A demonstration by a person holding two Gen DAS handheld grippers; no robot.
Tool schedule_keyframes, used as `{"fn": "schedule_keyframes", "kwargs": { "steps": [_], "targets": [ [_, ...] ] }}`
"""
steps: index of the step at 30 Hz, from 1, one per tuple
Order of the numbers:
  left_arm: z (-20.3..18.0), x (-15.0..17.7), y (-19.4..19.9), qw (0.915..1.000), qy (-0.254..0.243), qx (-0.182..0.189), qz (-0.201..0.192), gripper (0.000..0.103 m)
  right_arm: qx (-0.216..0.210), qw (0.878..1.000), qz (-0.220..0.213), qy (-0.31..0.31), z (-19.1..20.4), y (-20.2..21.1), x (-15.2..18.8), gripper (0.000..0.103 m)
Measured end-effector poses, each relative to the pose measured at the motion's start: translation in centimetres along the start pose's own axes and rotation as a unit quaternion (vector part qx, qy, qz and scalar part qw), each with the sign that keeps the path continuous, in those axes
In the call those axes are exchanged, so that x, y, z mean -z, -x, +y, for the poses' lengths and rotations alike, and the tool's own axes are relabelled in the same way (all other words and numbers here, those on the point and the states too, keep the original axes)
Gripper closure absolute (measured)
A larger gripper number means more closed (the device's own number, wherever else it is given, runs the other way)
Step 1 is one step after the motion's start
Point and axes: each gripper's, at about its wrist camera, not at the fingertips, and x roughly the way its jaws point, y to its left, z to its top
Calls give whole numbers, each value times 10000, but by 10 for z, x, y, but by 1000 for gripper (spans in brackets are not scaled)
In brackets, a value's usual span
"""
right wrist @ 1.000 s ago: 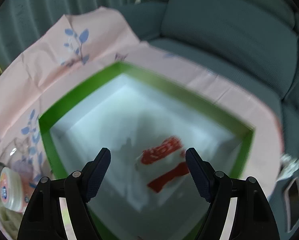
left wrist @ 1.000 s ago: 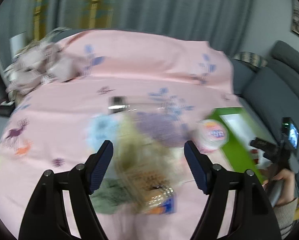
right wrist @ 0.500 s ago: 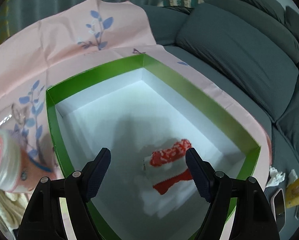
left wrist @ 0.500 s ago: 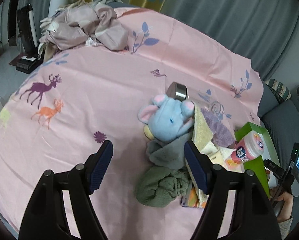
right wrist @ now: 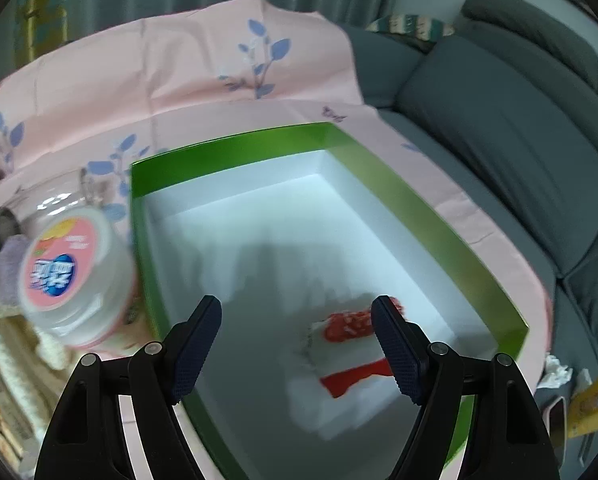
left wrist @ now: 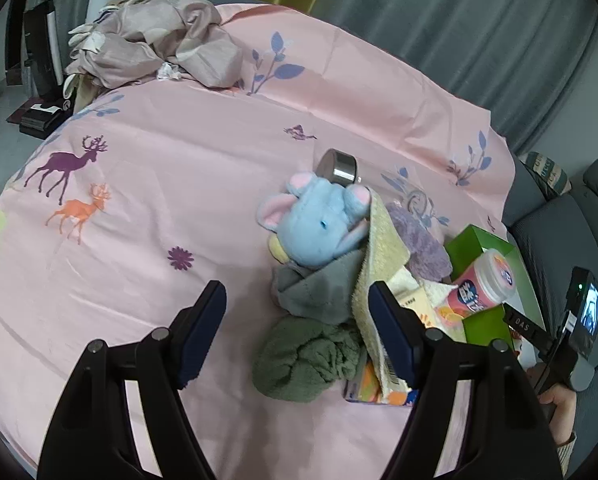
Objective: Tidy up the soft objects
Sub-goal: 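Grasp the yellow tissue pack with the right tool and lift it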
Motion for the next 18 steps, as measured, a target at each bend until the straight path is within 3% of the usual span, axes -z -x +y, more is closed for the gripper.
{"fn": "schedule_keyframes", "kwargs": {
  "steps": [3,7,9,10,12,14,15,18],
  "targets": [
    [-4,3,-2,9998,8,158,77,30,-90,9997,-171,162,5,16,-1,25],
    [-17,10,-6,9992,-155,356,108,30,-368,9938,-981,379,19,58,-2,25],
    [-24,13,-7,9988,-217,431,77,30,-935,9876,-1175,457,28,76,0,25],
    [-28,16,-8,9984,-217,521,88,32,-1439,9816,-1161,478,32,83,1,25],
    [-33,19,-11,9970,-214,734,149,32,-2402,9645,-940,569,43,90,4,25],
    [-40,22,-13,9944,-275,996,206,42,-3213,9420,-641,733,57,92,7,27],
    [-43,23,-14,9938,-311,1053,198,48,-3430,9346,-550,767,63,93,8,32],
    [-49,26,-19,9927,-363,1123,230,53,-4039,9116,-155,751,71,84,7,50]
  ]
}}
